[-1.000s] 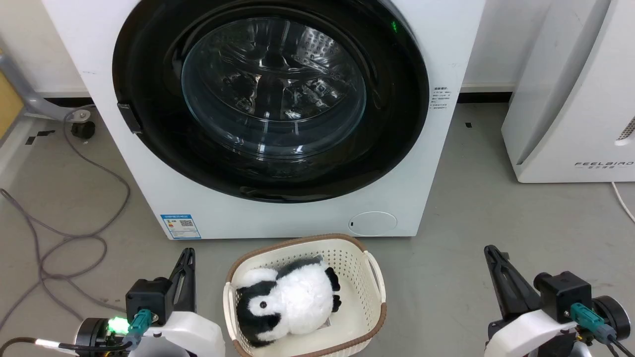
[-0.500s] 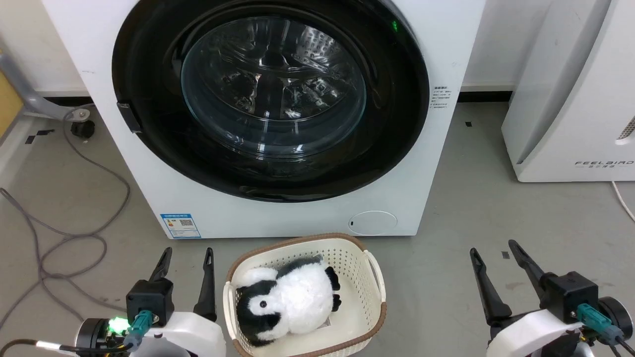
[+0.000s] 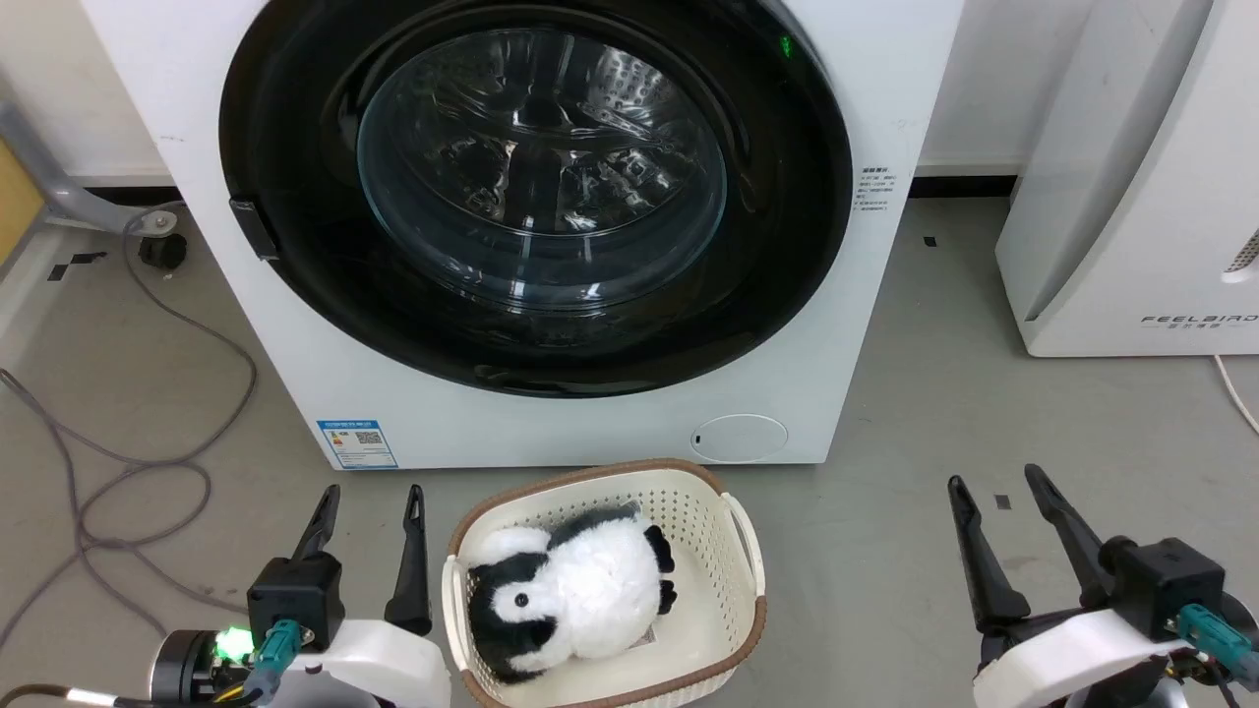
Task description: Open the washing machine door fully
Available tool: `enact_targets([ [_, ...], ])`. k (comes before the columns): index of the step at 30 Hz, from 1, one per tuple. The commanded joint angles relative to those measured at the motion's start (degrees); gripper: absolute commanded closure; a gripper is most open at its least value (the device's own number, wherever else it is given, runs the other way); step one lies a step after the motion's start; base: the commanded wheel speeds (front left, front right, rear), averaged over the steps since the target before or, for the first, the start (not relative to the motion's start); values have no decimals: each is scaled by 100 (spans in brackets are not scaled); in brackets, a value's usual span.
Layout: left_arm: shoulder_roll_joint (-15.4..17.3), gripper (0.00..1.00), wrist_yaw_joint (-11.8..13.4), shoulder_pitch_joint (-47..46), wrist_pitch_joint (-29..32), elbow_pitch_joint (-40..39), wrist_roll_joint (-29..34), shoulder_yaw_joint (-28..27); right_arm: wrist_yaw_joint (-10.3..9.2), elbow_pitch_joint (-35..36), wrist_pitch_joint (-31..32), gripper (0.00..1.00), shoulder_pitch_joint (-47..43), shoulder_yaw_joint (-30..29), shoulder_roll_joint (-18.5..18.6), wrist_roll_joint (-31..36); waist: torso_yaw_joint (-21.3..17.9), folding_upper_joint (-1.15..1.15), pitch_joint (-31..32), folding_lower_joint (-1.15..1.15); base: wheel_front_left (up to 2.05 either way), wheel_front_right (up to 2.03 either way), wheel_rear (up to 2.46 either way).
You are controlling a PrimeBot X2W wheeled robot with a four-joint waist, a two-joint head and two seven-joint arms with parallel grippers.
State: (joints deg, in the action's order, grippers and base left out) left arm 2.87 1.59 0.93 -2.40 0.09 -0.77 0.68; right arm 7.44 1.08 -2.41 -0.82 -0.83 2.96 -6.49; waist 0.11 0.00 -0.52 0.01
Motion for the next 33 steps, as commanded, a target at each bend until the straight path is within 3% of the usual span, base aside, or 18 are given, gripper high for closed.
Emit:
enact_targets([
  [1, 1, 0, 32, -71, -52, -44, -44, 0, 1, 45, -57, 0, 32, -5, -2, -103, 0, 0, -1, -1, 0, 0, 0],
  [4, 1, 0, 52, -77, -88, -52, -55, 9, 1, 72, -93, 0, 39, -6, -2, -193, 2, 0, -9, -1, 0, 0, 0],
  [5, 1, 0, 58, -80, -100, -54, -58, 12, 1, 81, -105, 8, 41, -6, -2, -220, 3, 0, -11, -1, 0, 0, 0],
  [6, 1, 0, 65, -82, -111, -56, -62, 16, 1, 92, -116, 68, 44, -7, -2, -253, 4, 0, -13, -1, 0, 0, 0],
  [7, 1, 0, 71, -85, -123, -58, -66, 19, 1, 95, -128, 100, 45, -4, -2, -311, 5, 0, -16, -1, 0, 0, 0],
  [13, 1, 0, 107, -103, -195, -64, -85, 35, 1, 54, -200, 100, 55, -9, -2, -985, 8, 0, -30, -1, 0, 0, 0],
  [26, 1, 0, 176, -152, -351, -83, -119, 66, 2, -183, -337, 100, 215, 6, -3, -3619, 34, 0, -67, -1, 0, 0, 0],
  [33, 1, 0, 199, -244, -459, -116, -129, 122, 2, -499, 12, 100, 566, -391, -3, -4850, 117, 0, -191, -1, 0, 0, 0],
])
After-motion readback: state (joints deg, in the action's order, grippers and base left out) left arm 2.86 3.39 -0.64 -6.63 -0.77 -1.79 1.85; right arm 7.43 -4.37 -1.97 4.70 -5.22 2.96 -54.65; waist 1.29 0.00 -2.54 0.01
